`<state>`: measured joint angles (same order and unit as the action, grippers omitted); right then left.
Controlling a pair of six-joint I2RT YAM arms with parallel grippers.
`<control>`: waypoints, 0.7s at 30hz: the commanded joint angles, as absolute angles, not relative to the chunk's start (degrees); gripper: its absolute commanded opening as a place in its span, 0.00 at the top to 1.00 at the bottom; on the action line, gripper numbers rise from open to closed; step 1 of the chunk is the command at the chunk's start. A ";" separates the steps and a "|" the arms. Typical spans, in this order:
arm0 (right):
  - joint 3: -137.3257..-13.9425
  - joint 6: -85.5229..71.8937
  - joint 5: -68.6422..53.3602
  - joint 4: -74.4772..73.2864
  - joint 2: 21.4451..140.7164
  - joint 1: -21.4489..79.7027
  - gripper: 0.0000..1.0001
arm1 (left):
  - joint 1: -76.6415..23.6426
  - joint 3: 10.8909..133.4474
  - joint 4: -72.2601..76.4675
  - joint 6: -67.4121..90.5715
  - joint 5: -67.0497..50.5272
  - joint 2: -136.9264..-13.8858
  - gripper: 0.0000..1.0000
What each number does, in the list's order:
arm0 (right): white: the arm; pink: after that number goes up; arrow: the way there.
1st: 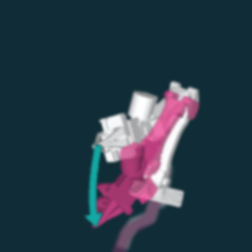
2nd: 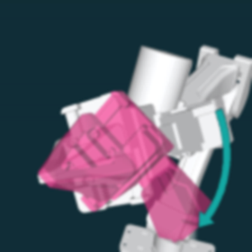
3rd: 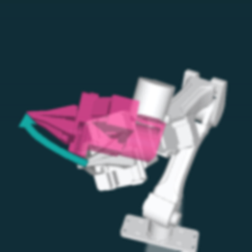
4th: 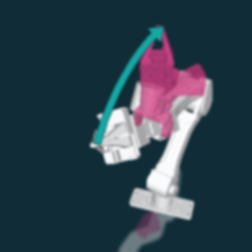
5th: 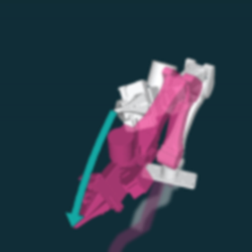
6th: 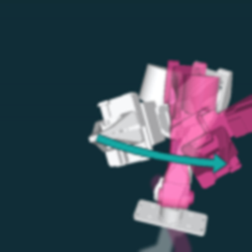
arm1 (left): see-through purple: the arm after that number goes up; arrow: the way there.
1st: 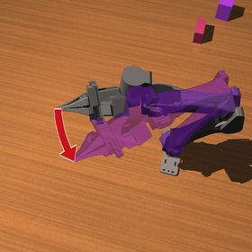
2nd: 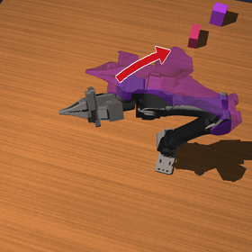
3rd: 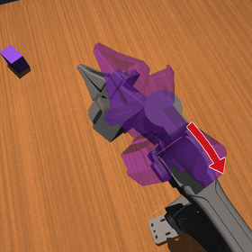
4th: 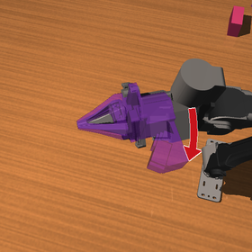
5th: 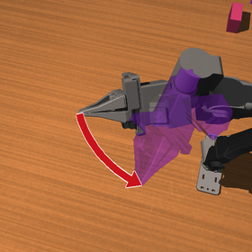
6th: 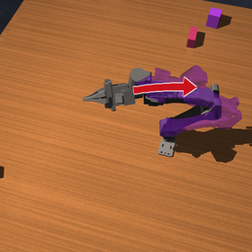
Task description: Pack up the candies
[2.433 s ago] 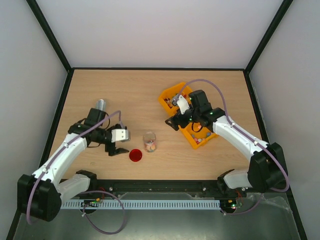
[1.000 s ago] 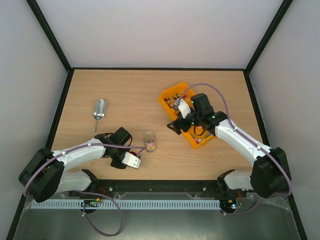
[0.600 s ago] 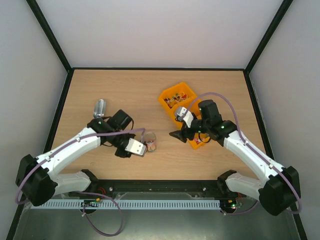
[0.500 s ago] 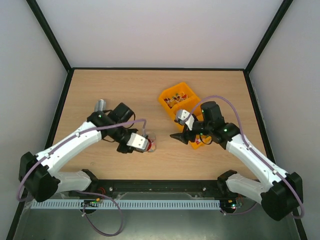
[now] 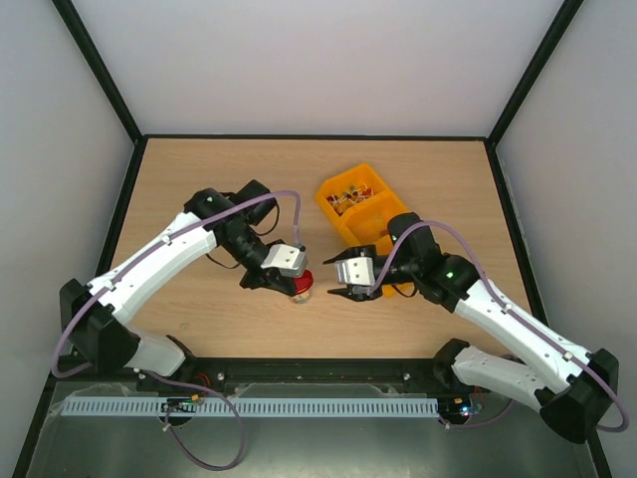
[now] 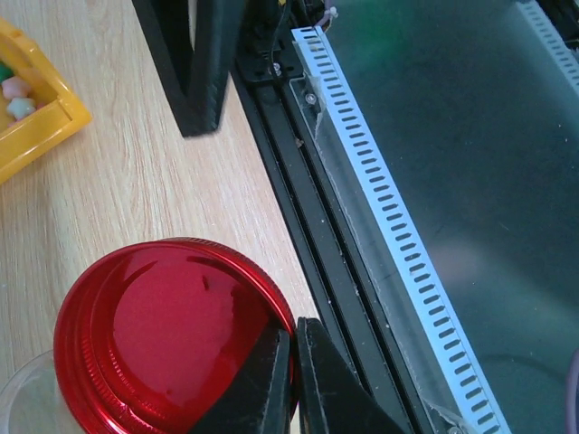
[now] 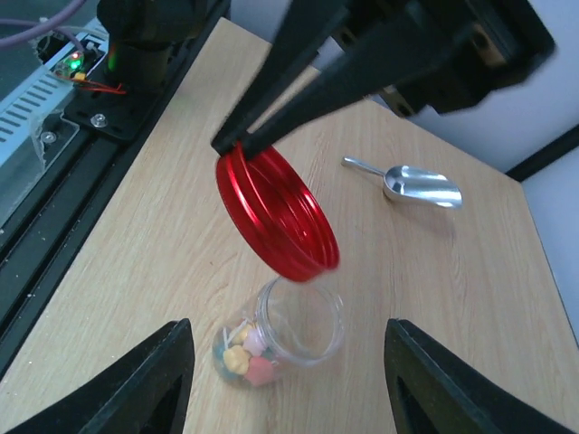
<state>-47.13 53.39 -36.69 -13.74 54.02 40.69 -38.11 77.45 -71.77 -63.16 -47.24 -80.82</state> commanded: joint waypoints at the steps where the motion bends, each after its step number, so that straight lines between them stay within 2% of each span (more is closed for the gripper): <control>1: -49.47 59.83 -33.90 -12.69 56.35 44.05 0.42 | -37.44 79.89 -74.44 -62.76 -51.22 -82.56 0.98; 12: -50.71 62.91 -30.96 -8.61 59.95 48.41 0.47 | -36.72 80.11 -74.41 -63.04 -53.15 -84.36 0.98; 21: -49.36 63.27 -27.14 -5.06 61.26 52.08 0.60 | -35.53 80.17 -74.42 -63.37 -53.94 -84.99 0.98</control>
<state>-49.08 62.41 -28.93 -7.90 60.97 50.83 -36.27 78.78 -72.79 -62.59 -51.35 -84.42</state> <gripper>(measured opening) 0.425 0.029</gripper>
